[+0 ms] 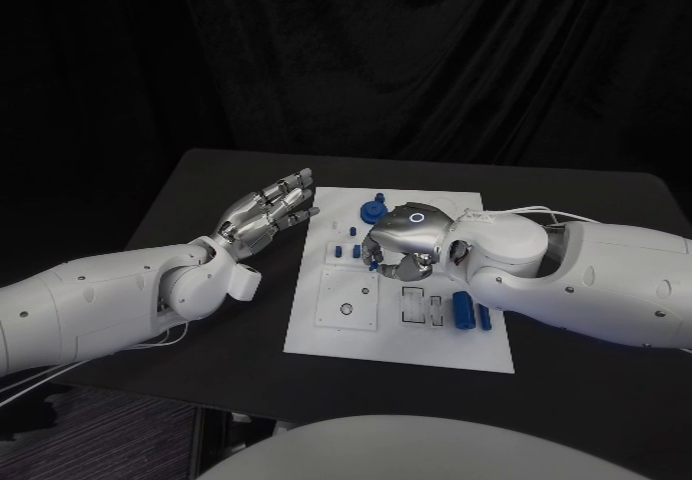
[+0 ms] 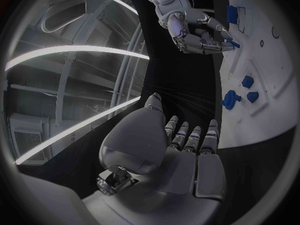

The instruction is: Assemble the parts on the task board

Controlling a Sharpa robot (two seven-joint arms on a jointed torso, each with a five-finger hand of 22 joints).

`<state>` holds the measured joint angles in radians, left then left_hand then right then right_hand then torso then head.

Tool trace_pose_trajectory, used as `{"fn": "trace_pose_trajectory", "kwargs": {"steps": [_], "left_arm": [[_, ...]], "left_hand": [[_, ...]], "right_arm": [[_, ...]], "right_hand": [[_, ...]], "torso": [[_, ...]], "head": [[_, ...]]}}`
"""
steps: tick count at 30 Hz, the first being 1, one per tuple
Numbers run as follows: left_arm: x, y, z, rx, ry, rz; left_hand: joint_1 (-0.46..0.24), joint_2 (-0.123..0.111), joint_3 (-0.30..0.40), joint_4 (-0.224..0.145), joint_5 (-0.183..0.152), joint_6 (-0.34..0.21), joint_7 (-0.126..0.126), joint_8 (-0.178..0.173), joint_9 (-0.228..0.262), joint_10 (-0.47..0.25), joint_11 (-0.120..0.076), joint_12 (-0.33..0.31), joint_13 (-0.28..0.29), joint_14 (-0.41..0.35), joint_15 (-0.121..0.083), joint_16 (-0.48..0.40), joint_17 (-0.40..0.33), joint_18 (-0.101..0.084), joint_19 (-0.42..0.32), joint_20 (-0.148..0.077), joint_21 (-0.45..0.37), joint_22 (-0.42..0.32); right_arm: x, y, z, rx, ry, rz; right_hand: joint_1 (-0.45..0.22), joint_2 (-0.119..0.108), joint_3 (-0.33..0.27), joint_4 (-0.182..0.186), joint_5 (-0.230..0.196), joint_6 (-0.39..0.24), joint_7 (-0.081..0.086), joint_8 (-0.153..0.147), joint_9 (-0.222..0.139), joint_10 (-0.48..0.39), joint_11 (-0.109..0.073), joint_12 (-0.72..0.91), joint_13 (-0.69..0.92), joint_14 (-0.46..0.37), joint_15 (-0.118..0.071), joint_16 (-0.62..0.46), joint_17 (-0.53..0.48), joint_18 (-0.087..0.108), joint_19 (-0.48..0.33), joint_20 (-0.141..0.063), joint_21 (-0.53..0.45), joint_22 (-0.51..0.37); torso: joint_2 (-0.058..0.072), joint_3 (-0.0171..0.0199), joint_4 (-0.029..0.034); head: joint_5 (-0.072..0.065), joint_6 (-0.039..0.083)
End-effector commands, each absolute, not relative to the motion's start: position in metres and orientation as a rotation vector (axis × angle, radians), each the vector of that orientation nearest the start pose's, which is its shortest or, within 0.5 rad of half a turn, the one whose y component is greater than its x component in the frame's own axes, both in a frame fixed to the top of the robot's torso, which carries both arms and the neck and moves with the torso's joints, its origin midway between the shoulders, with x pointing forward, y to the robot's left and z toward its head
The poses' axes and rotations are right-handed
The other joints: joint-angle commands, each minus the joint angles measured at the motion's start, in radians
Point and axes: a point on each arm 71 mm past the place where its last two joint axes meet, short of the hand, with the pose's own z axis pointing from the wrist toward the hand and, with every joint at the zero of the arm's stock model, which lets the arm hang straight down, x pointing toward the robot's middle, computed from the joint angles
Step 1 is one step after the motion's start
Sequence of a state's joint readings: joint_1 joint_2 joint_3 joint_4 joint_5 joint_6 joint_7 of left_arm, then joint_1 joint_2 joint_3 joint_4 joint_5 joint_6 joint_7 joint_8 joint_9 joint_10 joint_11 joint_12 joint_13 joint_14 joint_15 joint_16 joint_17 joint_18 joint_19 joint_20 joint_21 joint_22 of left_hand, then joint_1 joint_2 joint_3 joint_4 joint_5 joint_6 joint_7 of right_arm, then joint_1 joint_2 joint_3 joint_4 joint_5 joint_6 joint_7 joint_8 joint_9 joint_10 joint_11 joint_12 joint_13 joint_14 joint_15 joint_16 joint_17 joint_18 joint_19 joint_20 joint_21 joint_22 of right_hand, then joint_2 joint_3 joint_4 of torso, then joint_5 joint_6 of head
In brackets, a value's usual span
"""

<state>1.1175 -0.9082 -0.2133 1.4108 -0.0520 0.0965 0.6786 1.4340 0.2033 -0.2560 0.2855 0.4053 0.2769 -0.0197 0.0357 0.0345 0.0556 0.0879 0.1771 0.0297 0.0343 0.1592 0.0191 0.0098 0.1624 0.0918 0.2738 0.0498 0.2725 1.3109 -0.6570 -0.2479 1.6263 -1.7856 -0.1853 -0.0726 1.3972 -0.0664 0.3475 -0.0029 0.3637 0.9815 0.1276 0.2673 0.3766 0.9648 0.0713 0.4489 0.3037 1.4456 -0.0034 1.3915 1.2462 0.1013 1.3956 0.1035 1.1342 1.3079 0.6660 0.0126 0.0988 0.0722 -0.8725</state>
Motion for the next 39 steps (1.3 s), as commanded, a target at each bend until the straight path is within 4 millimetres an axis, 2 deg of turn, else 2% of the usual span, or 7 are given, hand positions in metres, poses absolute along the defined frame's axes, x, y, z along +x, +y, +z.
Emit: {"fn": "trace_pose_trajectory", "kwargs": {"steps": [1,12,34,39], "left_arm": [[0.450,0.260,-0.257,-0.982,1.419,-1.872],[0.450,0.259,-0.258,-0.985,1.423,-1.876],[0.450,0.259,-0.261,-0.990,1.429,-1.874],[0.450,0.259,-0.262,-0.992,1.431,-1.873]], "left_hand": [[0.009,0.004,0.001,0.000,0.005,-0.006,0.001,-0.002,0.000,0.001,0.007,-0.006,-0.001,-0.005,0.003,0.000,0.000,0.016,-0.004,0.007,-0.002,-0.002],[0.010,0.006,0.002,0.000,0.006,-0.007,0.001,-0.002,-0.001,0.000,0.008,-0.006,-0.001,-0.006,0.003,0.000,0.000,0.016,-0.004,0.007,-0.002,-0.003],[0.013,0.009,0.004,-0.001,0.012,-0.012,0.001,-0.003,-0.001,-0.001,0.008,-0.008,-0.002,-0.006,0.004,0.000,0.000,0.017,-0.005,0.007,-0.002,-0.005],[0.014,0.010,0.004,-0.002,0.013,-0.012,0.001,-0.003,-0.001,-0.002,0.008,-0.008,-0.002,-0.006,0.005,0.000,0.000,0.017,-0.006,0.007,-0.003,-0.006]], "right_arm": [[0.427,-0.075,-0.205,-0.888,1.584,0.681],[0.425,-0.070,-0.215,-0.891,1.594,0.685],[0.421,-0.068,-0.232,-0.891,1.644,0.683],[0.420,-0.068,-0.233,-0.893,1.650,0.682]], "right_hand": [[-0.008,-0.001,0.002,-0.003,0.003,-0.003,0.000,-0.005,0.061,0.009,0.001,-0.005,-0.001,0.007,0.002,0.006,0.002,-0.014,0.005,0.000,0.004,0.150],[-0.009,-0.002,0.002,-0.002,0.005,-0.004,0.001,-0.006,0.062,0.009,0.001,-0.006,-0.002,0.007,0.002,0.007,0.002,-0.014,0.005,0.000,0.004,0.150],[-0.011,-0.003,0.004,-0.002,0.004,-0.009,0.003,-0.011,0.062,0.011,0.002,-0.009,-0.004,0.005,0.003,0.005,-0.001,-0.014,0.004,0.000,0.003,0.149],[-0.011,-0.003,0.004,-0.002,0.003,-0.009,0.003,-0.011,0.062,0.011,0.002,-0.009,-0.004,0.005,0.003,0.005,-0.002,-0.014,0.004,0.000,0.003,0.149]], "torso": [[0.001,-0.0007,-0.0005],[0.002,0.0002,-0.0023],[0.001,0.0005,-0.0026],[0.001,0.0006,-0.0037]], "head": [[0.008,0.000],[0.022,0.000],[0.032,0.000],[0.038,0.000]]}}
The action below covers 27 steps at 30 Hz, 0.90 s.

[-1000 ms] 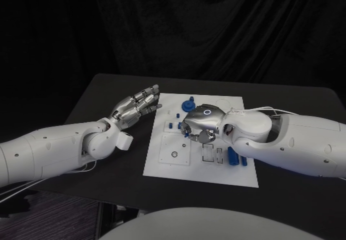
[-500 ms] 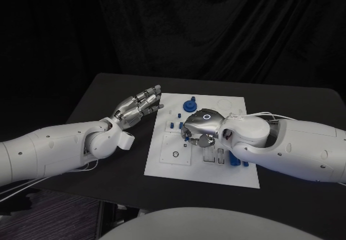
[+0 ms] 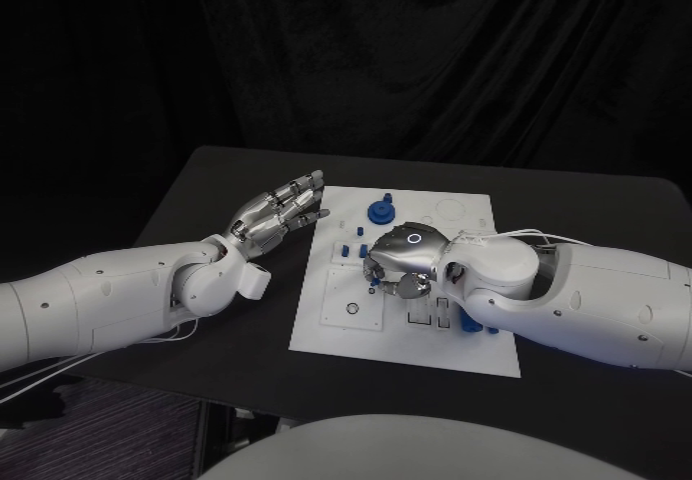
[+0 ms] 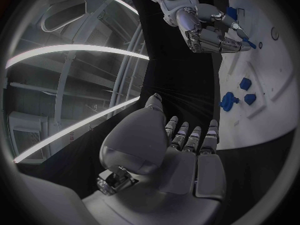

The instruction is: Assemble the parts on the task board

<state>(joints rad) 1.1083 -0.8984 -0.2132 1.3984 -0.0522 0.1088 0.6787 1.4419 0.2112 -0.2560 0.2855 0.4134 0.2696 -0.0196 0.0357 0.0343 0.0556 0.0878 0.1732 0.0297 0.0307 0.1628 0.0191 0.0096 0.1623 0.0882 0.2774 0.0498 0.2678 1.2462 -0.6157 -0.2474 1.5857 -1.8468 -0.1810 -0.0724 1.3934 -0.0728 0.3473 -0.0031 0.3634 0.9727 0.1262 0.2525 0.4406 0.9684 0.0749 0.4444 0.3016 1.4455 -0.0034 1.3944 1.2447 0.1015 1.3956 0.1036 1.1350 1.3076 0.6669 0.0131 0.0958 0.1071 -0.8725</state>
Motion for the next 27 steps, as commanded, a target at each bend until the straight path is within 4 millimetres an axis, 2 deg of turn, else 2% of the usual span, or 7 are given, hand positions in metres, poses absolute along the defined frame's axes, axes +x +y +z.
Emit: {"fn": "trace_pose_trajectory", "kwargs": {"steps": [1,10,19,27], "left_arm": [[0.4497,0.2587,-0.2618,-0.992,1.432,-1.873],[0.4499,0.2584,-0.2627,-0.994,1.435,-1.871],[0.4501,0.2588,-0.2636,-0.997,1.440,-1.867],[0.4501,0.2579,-0.2647,-0.999,1.446,-1.868]], "left_hand": [[0.006,0.002,0.004,-0.002,0.005,-0.005,0.001,-0.003,-0.001,-0.002,0.008,-0.005,-0.002,-0.003,0.001,0.000,0.000,0.017,-0.002,0.003,-0.003,-0.001],[0.007,0.003,0.004,-0.002,0.008,-0.007,0.001,-0.003,-0.001,-0.003,0.008,-0.006,-0.002,-0.003,0.002,0.000,0.000,0.017,-0.003,0.004,-0.003,-0.002],[0.008,0.004,0.005,-0.003,0.010,-0.009,0.001,-0.003,-0.001,-0.004,0.008,-0.007,-0.002,-0.003,0.002,0.000,0.000,0.017,-0.003,0.004,-0.003,-0.002],[0.010,0.005,0.006,-0.004,0.011,-0.010,0.001,-0.004,-0.001,-0.005,0.008,-0.008,-0.002,-0.003,0.003,0.000,0.000,0.017,-0.003,0.004,-0.003,-0.004]], "right_arm": [[0.4201,-0.0678,-0.2336,-0.893,1.651,0.682],[0.4190,-0.0661,-0.2361,-0.905,1.666,0.681],[0.4186,-0.0656,-0.2382,-0.912,1.679,0.677],[0.4188,-0.0641,-0.2401,-0.921,1.693,0.670]], "right_hand": [[-0.008,0.003,0.004,-0.002,0.004,0.000,0.004,0.004,-0.002,0.008,-0.001,-0.005,-0.002,0.005,0.003,0.002,-0.001,-0.014,0.004,0.000,0.002,0.149],[-0.009,0.003,0.005,-0.002,0.000,-0.004,0.006,0.000,-0.001,0.007,0.000,-0.008,-0.004,0.002,0.004,-0.001,-0.006,-0.013,0.001,0.001,-0.004,0.147],[-0.010,0.003,0.006,-0.002,-0.001,-0.004,0.007,-0.001,-0.001,0.006,0.001,-0.008,-0.004,0.001,0.004,-0.002,-0.009,-0.012,0.000,0.001,-0.007,0.146],[-0.010,0.004,0.007,-0.002,-0.001,-0.005,0.007,-0.002,-0.001,0.006,0.001,-0.010,-0.004,0.000,0.005,-0.004,-0.011,-0.012,-0.002,0.001,-0.009,0.146]], "torso": [[0.000,0.0000,-0.0007],[0.000,0.0007,-0.0002],[0.000,-0.0006,0.0000],[0.000,0.0006,0.0002]], "head": [[0.003,0.000],[-0.002,0.000],[0.001,0.000],[0.000,0.000]]}}
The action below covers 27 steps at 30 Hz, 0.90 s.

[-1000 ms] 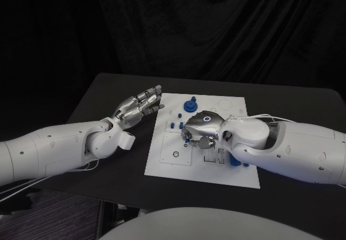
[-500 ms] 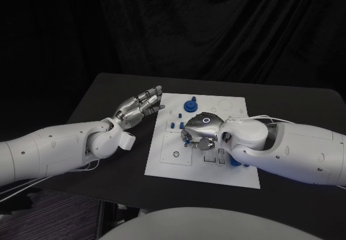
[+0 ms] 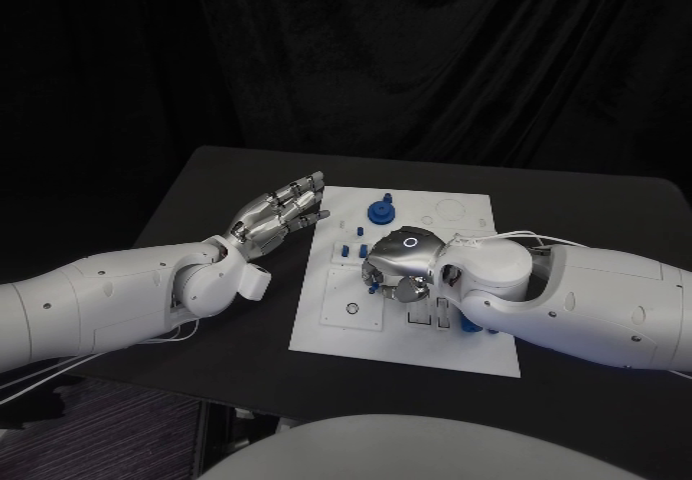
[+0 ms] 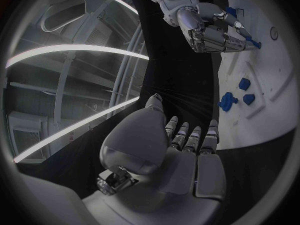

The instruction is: Assemble the parts on the task board

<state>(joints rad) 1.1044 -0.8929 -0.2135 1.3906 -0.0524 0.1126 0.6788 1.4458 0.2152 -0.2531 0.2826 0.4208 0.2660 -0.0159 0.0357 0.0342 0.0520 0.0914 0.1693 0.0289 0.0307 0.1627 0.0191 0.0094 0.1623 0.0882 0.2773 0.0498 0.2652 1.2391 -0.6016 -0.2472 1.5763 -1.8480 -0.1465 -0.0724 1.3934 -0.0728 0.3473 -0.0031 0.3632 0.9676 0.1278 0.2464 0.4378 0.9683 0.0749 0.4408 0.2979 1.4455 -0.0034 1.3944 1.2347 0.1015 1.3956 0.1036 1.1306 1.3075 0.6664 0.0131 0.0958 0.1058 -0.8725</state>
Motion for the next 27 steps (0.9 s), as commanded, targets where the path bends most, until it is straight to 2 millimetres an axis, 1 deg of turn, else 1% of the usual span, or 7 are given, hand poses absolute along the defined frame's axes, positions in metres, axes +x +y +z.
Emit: {"fn": "trace_pose_trajectory", "kwargs": {"steps": [1,16,19,22,24,26,27], "left_arm": [[0.4501,0.2578,-0.2648,-1.000,1.446,-1.868],[0.4498,0.2578,-0.2669,-1.005,1.454,-1.866],[0.4499,0.2579,-0.2675,-1.006,1.456,-1.864],[0.4499,0.2580,-0.2679,-1.008,1.458,-1.863],[0.4499,0.2582,-0.2683,-1.009,1.459,-1.862],[0.4499,0.2584,-0.2686,-1.010,1.460,-1.861],[0.4499,0.2586,-0.2688,-1.010,1.461,-1.860]], "left_hand": [[0.006,0.001,0.003,-0.001,0.003,-0.007,-0.002,-0.004,-0.001,-0.001,0.005,-0.004,-0.001,-0.003,0.003,0.000,0.000,0.017,-0.003,0.004,-0.003,-0.001],[0.008,0.002,0.004,-0.002,0.005,-0.010,-0.002,-0.004,-0.001,-0.002,0.004,-0.006,-0.002,-0.004,0.004,-0.001,0.000,0.017,-0.004,0.004,-0.003,-0.003],[0.010,0.004,0.005,-0.002,0.007,-0.012,-0.001,-0.004,-0.002,-0.004,0.005,-0.008,-0.002,-0.004,0.005,-0.001,0.000,0.017,-0.004,0.005,-0.004,-0.004],[0.010,0.004,0.005,-0.002,0.007,-0.012,-0.001,-0.004,-0.002,-0.004,0.005,-0.008,-0.002,-0.004,0.005,-0.001,0.000,0.017,-0.004,0.005,-0.004,-0.004],[0.011,0.005,0.006,-0.003,0.007,-0.012,0.000,-0.004,-0.002,-0.005,0.004,-0.009,-0.002,-0.004,0.005,-0.001,0.000,0.017,-0.004,0.005,-0.004,-0.004],[0.012,0.006,0.006,-0.003,0.008,-0.012,0.001,-0.004,-0.002,-0.005,0.004,-0.009,-0.002,-0.005,0.006,-0.001,0.000,0.016,-0.005,0.005,-0.004,-0.005],[0.013,0.007,0.007,-0.004,0.008,-0.011,0.003,-0.004,-0.001,-0.006,0.004,-0.010,-0.002,-0.005,0.006,-0.001,0.000,0.016,-0.005,0.005,-0.004,-0.006]], "right_arm": [[0.4187,-0.0640,-0.2404,-0.922,1.694,0.669],[0.4181,-0.0614,-0.2427,-0.926,1.702,0.669],[0.4180,-0.0608,-0.2429,-0.928,1.703,0.668],[0.4180,-0.0604,-0.2431,-0.928,1.704,0.667],[0.4180,-0.0602,-0.2431,-0.929,1.704,0.668],[0.4181,-0.0601,-0.2431,-0.929,1.703,0.670],[0.4181,-0.0601,-0.2430,-0.928,1.701,0.671]], "right_hand": [[-0.010,0.004,0.007,-0.002,-0.001,0.000,0.005,0.004,0.002,0.006,0.001,-0.006,-0.001,0.000,0.005,-0.004,-0.001,-0.012,-0.002,0.001,-0.005,0.146],[-0.012,0.004,0.011,-0.002,-0.002,-0.010,0.009,-0.005,0.001,0.002,0.004,-0.012,-0.004,-0.005,0.008,-0.007,-0.007,-0.010,-0.008,0.003,-0.014,0.143],[-0.015,0.002,0.013,-0.002,-0.007,-0.021,0.010,-0.015,-0.001,-0.001,0.006,-0.016,-0.006,-0.007,0.010,-0.007,-0.008,-0.010,-0.010,0.005,-0.016,0.142],[-0.025,-0.003,0.019,0.003,-0.038,-0.073,0.017,-0.055,-0.017,-0.013,0.011,-0.025,-0.008,-0.013,0.014,-0.011,-0.015,-0.008,-0.017,0.009,-0.024,0.139],[-0.031,-0.006,0.021,0.007,-0.062,-0.105,0.015,-0.078,-0.030,-0.023,0.013,-0.028,-0.008,-0.016,0.017,-0.014,-0.020,-0.006,-0.022,0.012,-0.030,0.137],[-0.043,-0.015,0.020,0.016,-0.105,-0.171,0.010,-0.124,-0.057,-0.050,0.023,-0.035,-0.007,-0.021,0.026,-0.017,-0.027,-0.005,-0.028,0.018,-0.038,0.135],[-0.045,-0.018,0.019,0.018,-0.113,-0.183,0.009,-0.133,-0.064,-0.058,0.026,-0.035,-0.006,-0.023,0.028,-0.018,-0.029,-0.005,-0.030,0.020,-0.040,0.134]], "torso": [[0.001,0.0006,0.0000],[0.001,-0.0002,0.0010],[0.001,-0.0004,0.0010],[0.001,-0.0003,0.0007],[0.001,-0.0005,0.0007],[0.000,-0.0005,0.0009],[0.000,-0.0005,0.0008]], "head": [[0.001,0.000],[0.003,0.000],[0.004,0.000],[0.006,0.000],[0.006,0.000],[0.005,0.000],[0.005,0.000]]}}
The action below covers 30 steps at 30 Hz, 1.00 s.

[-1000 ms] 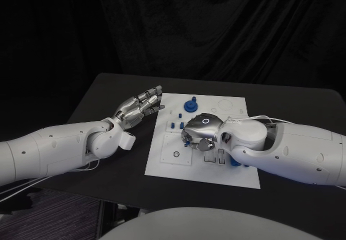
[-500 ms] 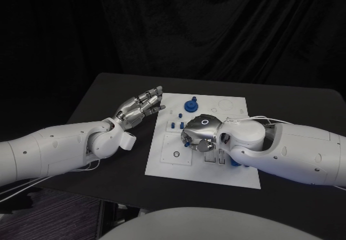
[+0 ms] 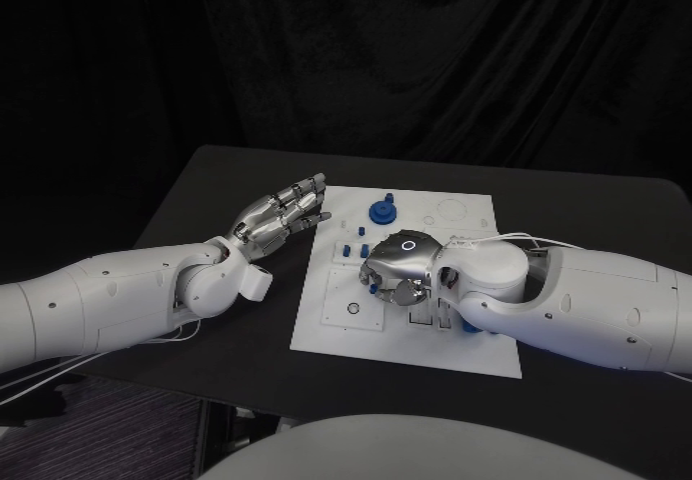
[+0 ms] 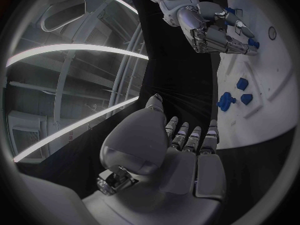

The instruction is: Assemble the parts on the task board

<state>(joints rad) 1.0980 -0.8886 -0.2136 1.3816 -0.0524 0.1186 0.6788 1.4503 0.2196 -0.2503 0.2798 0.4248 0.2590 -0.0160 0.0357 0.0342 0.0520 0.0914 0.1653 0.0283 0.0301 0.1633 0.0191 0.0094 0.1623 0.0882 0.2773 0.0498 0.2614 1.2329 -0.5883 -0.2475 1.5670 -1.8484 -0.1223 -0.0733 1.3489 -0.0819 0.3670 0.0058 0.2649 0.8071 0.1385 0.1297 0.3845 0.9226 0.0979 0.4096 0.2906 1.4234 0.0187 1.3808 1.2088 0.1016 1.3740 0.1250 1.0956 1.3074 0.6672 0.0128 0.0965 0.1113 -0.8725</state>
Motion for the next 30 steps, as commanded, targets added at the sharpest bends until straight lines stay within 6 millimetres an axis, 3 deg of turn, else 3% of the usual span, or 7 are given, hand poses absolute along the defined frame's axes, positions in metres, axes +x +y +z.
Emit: {"fn": "trace_pose_trajectory", "kwargs": {"steps": [1,4,10,16,21,26,30], "left_arm": [[0.450,0.259,-0.269,-1.011,1.461,-1.860],[0.450,0.259,-0.270,-1.012,1.462,-1.858],[0.450,0.260,-0.270,-1.014,1.462,-1.856],[0.449,0.262,-0.270,-1.015,1.459,-1.849],[0.448,0.264,-0.270,-1.016,1.455,-1.844],[0.448,0.265,-0.270,-1.016,1.452,-1.838],[0.448,0.265,-0.270,-1.016,1.451,-1.836]], "left_hand": [[0.008,0.002,0.004,-0.001,0.004,-0.004,0.003,-0.004,-0.001,-0.006,0.004,-0.006,-0.002,-0.004,0.005,-0.001,0.000,0.016,-0.005,0.005,-0.004,-0.002],[0.009,0.002,0.004,-0.002,0.005,-0.003,0.005,-0.003,-0.001,-0.006,0.004,-0.006,-0.002,-0.004,0.006,-0.001,0.000,0.016,-0.005,0.005,-0.004,-0.002],[0.010,0.002,0.004,-0.002,0.005,-0.003,0.006,-0.003,-0.001,-0.007,0.003,-0.007,-0.002,-0.005,0.006,-0.001,0.000,0.016,-0.005,0.005,-0.004,-0.003],[0.010,0.002,0.004,-0.003,0.005,-0.002,0.007,-0.003,-0.001,-0.007,0.003,-0.007,-0.002,-0.004,0.006,-0.001,0.000,0.016,-0.005,0.005,-0.004,-0.003],[0.011,0.001,0.004,-0.003,0.004,0.000,0.008,-0.003,-0.001,-0.007,0.003,-0.006,-0.001,-0.005,0.006,-0.001,0.000,0.016,-0.005,0.005,-0.004,-0.003],[0.010,0.000,0.002,-0.002,0.002,0.002,0.009,-0.002,0.000,-0.007,0.003,-0.005,-0.001,-0.005,0.005,-0.001,0.000,0.016,-0.006,0.005,-0.005,-0.004],[0.009,-0.001,0.001,-0.001,0.001,0.003,0.009,-0.002,0.000,-0.007,0.003,-0.004,-0.001,-0.005,0.004,-0.001,0.000,0.017,-0.006,0.005,-0.005,-0.005]], "right_arm": [[0.418,-0.060,-0.243,-0.928,1.700,0.672],[0.418,-0.060,-0.243,-0.927,1.696,0.675],[0.420,-0.064,-0.242,-0.914,1.687,0.674],[0.422,-0.075,-0.235,-0.870,1.663,0.679],[0.431,-0.093,-0.209,-0.766,1.661,0.705],[0.447,-0.123,-0.180,-0.645,1.748,0.655],[0.458,-0.153,-0.168,-0.582,1.824,0.557]], "right_hand": [[-0.005,-0.010,-0.004,0.014,-0.031,-0.042,-0.005,-0.029,-0.021,-0.027,0.008,-0.006,0.002,-0.003,0.010,-0.005,-0.006,-0.004,-0.011,0.002,-0.010,0.133],[-0.013,-0.015,-0.021,0.024,-0.069,-0.104,-0.013,-0.063,-0.050,-0.067,0.019,-0.002,0.010,-0.013,0.020,-0.012,-0.019,-0.001,-0.023,0.013,-0.028,0.128],[-0.015,-0.019,-0.063,0.036,-0.121,-0.155,-0.028,-0.063,-0.091,-0.135,0.030,0.019,0.031,-0.032,0.030,-0.022,-0.043,0.006,-0.043,0.025,-0.060,0.120],[-0.006,-0.018,-0.107,0.053,-0.147,-0.168,-0.030,-0.058,-0.121,-0.252,0.049,0.027,0.043,-0.066,0.045,-0.044,-0.085,0.016,-0.079,0.038,-0.122,0.104],[0.008,-0.013,-0.127,0.062,-0.137,-0.144,-0.030,-0.048,-0.129,-0.308,0.057,0.037,0.044,-0.073,0.051,-0.043,-0.089,0.018,-0.085,0.045,-0.135,0.102],[-0.032,-0.031,-0.176,0.148,-0.112,-0.093,-0.049,-0.035,-0.145,-0.362,0.073,-0.032,-0.039,-0.030,0.061,-0.022,-0.063,0.006,-0.032,0.053,-0.065,0.118],[0.010,-0.076,-0.211,0.272,-0.122,-0.088,-0.049,-0.053,-0.166,-0.383,0.086,-0.088,-0.119,-0.039,0.071,-0.037,-0.090,0.012,-0.042,0.062,-0.098,0.109]], "torso": [[0.000,-0.0001,0.0000],[0.000,-0.0001,-0.0002],[-0.001,-0.0001,-0.0012],[-0.001,0.0001,-0.0010],[-0.002,0.0006,-0.0009],[-0.003,0.0011,-0.0032],[-0.001,0.0017,-0.0017]], "head": [[-0.001,0.000],[0.000,0.000],[0.005,0.000],[0.013,0.000],[0.019,0.000],[0.010,0.000],[-0.001,0.000]]}}
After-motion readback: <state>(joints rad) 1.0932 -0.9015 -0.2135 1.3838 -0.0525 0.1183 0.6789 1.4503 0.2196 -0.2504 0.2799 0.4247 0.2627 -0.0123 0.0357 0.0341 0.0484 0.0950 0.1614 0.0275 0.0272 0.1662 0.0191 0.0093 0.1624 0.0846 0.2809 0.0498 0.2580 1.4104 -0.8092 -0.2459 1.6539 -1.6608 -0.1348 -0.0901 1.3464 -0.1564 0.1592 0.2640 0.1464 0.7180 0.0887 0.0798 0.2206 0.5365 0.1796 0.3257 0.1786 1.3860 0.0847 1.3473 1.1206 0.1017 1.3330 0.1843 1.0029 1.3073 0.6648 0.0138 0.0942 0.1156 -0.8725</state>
